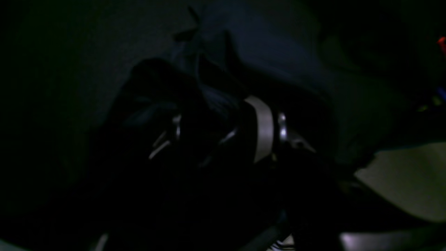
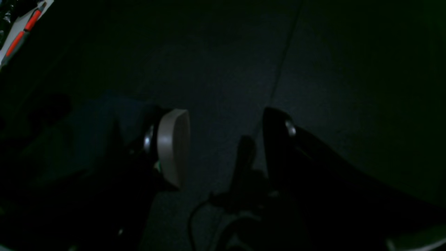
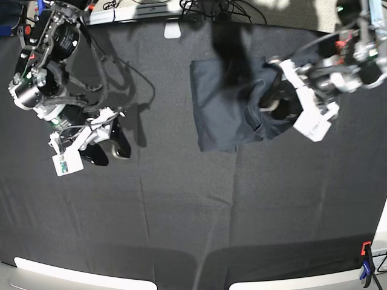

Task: Layout the t-shirt on the table in an organized manner, then fold the t-shirt properly
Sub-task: 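Pull the bundle's edge with the left gripper to square it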

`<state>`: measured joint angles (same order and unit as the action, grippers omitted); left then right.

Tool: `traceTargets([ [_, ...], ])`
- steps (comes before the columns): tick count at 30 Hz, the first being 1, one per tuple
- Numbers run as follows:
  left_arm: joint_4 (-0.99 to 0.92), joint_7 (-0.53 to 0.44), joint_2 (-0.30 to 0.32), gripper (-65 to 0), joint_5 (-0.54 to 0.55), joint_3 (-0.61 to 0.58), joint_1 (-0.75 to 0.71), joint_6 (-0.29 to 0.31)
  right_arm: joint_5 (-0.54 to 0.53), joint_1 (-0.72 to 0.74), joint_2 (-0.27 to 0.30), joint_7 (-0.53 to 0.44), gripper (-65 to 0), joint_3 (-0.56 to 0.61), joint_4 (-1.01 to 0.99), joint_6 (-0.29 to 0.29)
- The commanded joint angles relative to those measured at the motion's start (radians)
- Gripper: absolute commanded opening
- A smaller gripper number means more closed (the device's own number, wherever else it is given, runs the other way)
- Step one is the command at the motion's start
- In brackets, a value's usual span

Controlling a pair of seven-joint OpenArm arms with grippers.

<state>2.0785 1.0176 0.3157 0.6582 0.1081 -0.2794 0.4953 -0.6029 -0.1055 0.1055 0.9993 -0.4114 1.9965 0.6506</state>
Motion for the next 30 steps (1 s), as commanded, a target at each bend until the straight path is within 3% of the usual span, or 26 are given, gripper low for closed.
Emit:
traceTargets([
  [1,0.013,-0.034,-0.002,-43.2,-0.006,-0.003,0.01,-0.019,-0.014,0.014,0.008,-0.029,-32.3,-0.002,0.018,-0.003],
  [12,-0.151,-0.058,-0.114,-43.2,-0.03,-0.006,0.056,-0.034,0.02,0.014,0.008,-0.025,-32.3,-0.002,0.018,-0.003],
  [17,-0.204,-0.051,-0.124,-43.3,0.011,-0.006,0.099,-0.033,0.02,0.014,0.008,-0.025,-32.3,-0.002,0.018,-0.003],
  [20,-0.224,-0.051,-0.115,-46.1,-0.035,-0.004,0.103,-0.032,0.021,0.014,0.008,-0.025,-32.3,-0.002,0.017,-0.003],
  [23,-0.226,-0.063,-0.089,-65.0,-0.131,0.006,0.103,-0.032,0.021,0.014,0.008,-0.026,-32.3,-0.002,0.018,-0.003],
  [26,-0.226,-0.13,-0.038,-65.0,-0.21,0.055,0.102,-0.041,0.02,0.014,0.008,-0.026,-32.3,-0.002,0.018,-0.003],
  [30,-0.226,-0.198,0.029,-65.0,-0.251,0.171,0.102,-0.117,0.02,0.014,0.008,-0.026,-32.3,-0.002,0.018,-0.003],
])
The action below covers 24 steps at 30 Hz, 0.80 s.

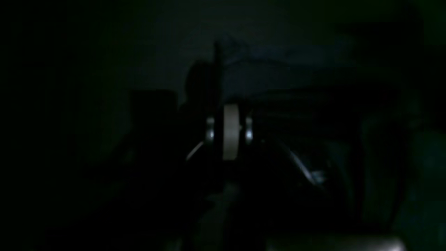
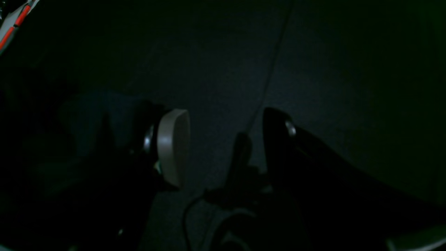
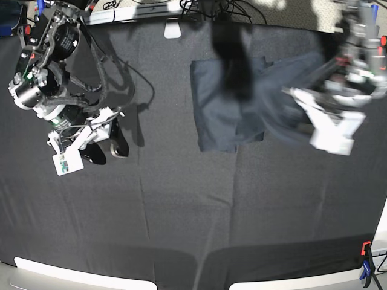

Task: Layout the t-shirt on the table in an organized manner, then fold the t-shirt properly
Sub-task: 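Pull the bundle's edge with the left gripper to square it, then grasp the bundle with both grippers and flip it over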

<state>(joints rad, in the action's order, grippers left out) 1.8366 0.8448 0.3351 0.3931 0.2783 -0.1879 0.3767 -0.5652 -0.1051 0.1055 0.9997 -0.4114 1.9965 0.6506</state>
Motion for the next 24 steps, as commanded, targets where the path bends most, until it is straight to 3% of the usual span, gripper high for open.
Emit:
traceTargets([
  [1,0.016,-0.028,0.023,-65.0,0.016,0.025,0.01,0.0,-0.018,0.013,0.008,-0.026,-32.3,-0.002,0.018,-0.003],
  [5,0.016,-0.028,0.066,-65.0,0.01,0.061,0.007,0.0,-0.018,0.013,0.008,-0.026,-32.3,-0.002,0.018,-0.003],
  [11,0.016,-0.023,0.113,-44.1,-0.16,0.061,0.008,-0.004,-0.018,0.013,0.008,-0.026,-32.3,-0.002,0.018,-0.003],
  [15,0.016,-0.019,0.154,-43.9,-0.206,0.061,0.007,-0.061,-0.018,0.013,0.008,-0.026,-32.3,-0.002,0.018,-0.003],
  [19,0.031,-0.056,0.169,-44.3,-0.063,0.061,0.0,-0.044,-0.018,0.013,0.008,-0.026,-32.3,0.0,0.018,-0.003],
  [24,0.109,-0.055,0.151,-48.9,0.23,0.061,-0.056,0.167,-0.022,0.014,0.008,-0.031,-32.3,0.016,0.018,-0.002],
])
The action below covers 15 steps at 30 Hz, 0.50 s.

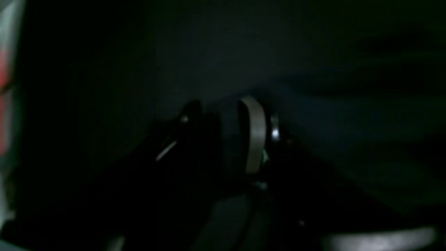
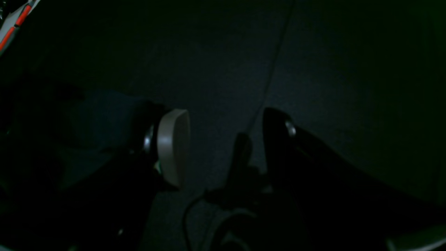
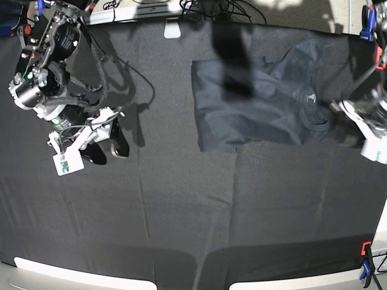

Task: Layout the t-shirt on the table in an organized manner, then fold the t-shirt properly
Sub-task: 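Grasp the bundle with both grippers and flip it over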

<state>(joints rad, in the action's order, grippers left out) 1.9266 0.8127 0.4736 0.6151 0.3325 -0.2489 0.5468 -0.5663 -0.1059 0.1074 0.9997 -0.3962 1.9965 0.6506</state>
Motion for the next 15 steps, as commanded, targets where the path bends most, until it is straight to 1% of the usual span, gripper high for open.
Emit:
traceTargets([
  [1,0.042,-0.02,0.003,-49.1,0.052,0.007,-0.016,0.037,-0.021,0.014,0.006,-0.031,-32.3,0.018,0.018,-0.002],
  [3,0.088,-0.015,-0.023,-49.1,0.106,0.007,-0.064,0.099,-0.02,0.015,0.006,-0.031,-32.3,0.065,0.017,0.004],
  [5,0.113,-0.013,-0.058,-49.1,0.108,0.007,-0.112,0.128,-0.016,0.021,0.006,-0.033,-32.3,0.127,0.017,0.008],
  [7,0.11,0.005,-0.099,-49.1,0.097,0.007,-0.156,0.137,-0.01,0.033,0.006,-0.033,-32.3,0.191,0.017,0.007],
  [9,0.108,0.045,-0.145,-49.1,0.067,0.007,-0.2,0.147,-0.006,0.053,0.006,-0.032,-32.3,0.251,0.017,0.007],
  [11,0.108,0.058,-0.18,-49.1,0.033,0.006,-0.243,0.151,0.008,0.076,0.005,-0.032,-32.3,0.305,0.017,0.006],
  [13,0.108,0.059,-0.195,-49.1,0.019,0.006,-0.283,0.151,0.049,0.095,-0.004,-0.037,-32.3,0.351,0.015,0.006],
  [15,0.106,0.063,-0.193,-49.1,-0.013,0.005,-0.31,0.151,0.076,0.112,-0.023,-0.05,-32.3,0.388,-0.003,0.006],
])
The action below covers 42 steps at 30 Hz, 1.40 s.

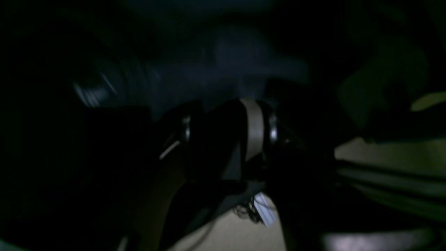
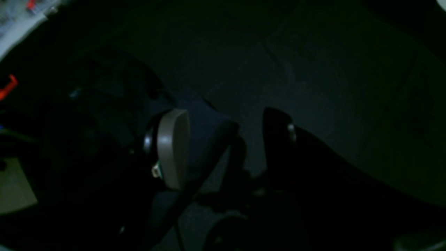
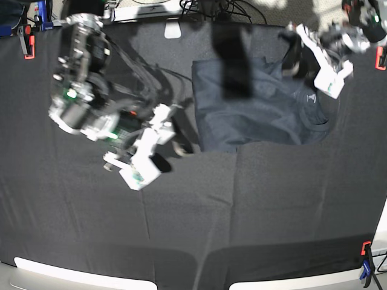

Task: Layout the t-shirt on the table in an organized manner, then fold the t-shirt properly
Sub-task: 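Grasp the bundle with both grippers and flip it over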

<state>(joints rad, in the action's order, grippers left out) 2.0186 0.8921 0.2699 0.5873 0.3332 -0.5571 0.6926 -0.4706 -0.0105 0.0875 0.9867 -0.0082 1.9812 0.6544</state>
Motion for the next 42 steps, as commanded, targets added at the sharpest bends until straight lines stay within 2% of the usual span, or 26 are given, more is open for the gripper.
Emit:
traceTargets([
  [1,0.009,-0.017,0.011,-49.1,-0.01,0.005,-0.009,0.006,-0.019,0.026,-0.012,-0.04,-32.3,0.017,-0.002,0.002],
  [5,-0.077,-0.018,0.01,-49.1,-0.037,0.005,-0.013,0.006,-0.018,0.066,-0.044,-0.04,-32.3,0.093,-0.076,0.002],
  [11,-0.252,-0.013,0.011,-49.1,-0.038,0.005,0.008,0.006,0.008,0.161,-0.046,-0.039,-32.4,0.215,-0.274,0.002],
  [18,-0.231,0.028,0.01,-49.1,-0.036,0.005,0.006,0.006,0.132,0.258,-0.039,-0.046,-32.5,0.243,-0.553,0.002],
  [22,-0.137,0.032,0.01,-49.1,0.065,0.005,-0.016,0.006,0.166,0.287,-0.019,-0.074,-32.5,0.243,-0.639,0.002],
  [27,0.031,0.032,0.009,-49.1,0.203,0.005,-0.067,0.006,0.165,0.294,0.003,-0.077,-32.5,0.23,-0.642,0.001],
  [30,0.051,0.032,-0.02,-49.1,0.251,-0.002,-0.089,0.006,0.164,0.298,0.007,-0.089,-32.5,0.207,-0.642,0.002],
  [34,0.043,0.02,-0.082,-49.1,0.142,-0.092,-0.09,0.006,0.133,0.306,0.006,-0.088,-32.5,0.193,-0.642,0.002],
  [39,-0.023,-0.09,-0.103,-49.1,-0.094,-0.215,-0.058,0.004,0.119,0.306,0.006,-0.069,-32.5,0.193,-0.642,0.003],
  [40,-0.051,-0.097,-0.103,-49.1,-0.117,-0.225,-0.042,-0.029,0.12,0.306,0.006,-0.059,-32.5,0.193,-0.642,0.003],
  [42,-0.123,-0.102,-0.103,-49.1,-0.127,-0.23,-0.001,-0.05,0.119,0.306,0.006,-0.042,-32.5,0.193,-0.642,0.003],
])
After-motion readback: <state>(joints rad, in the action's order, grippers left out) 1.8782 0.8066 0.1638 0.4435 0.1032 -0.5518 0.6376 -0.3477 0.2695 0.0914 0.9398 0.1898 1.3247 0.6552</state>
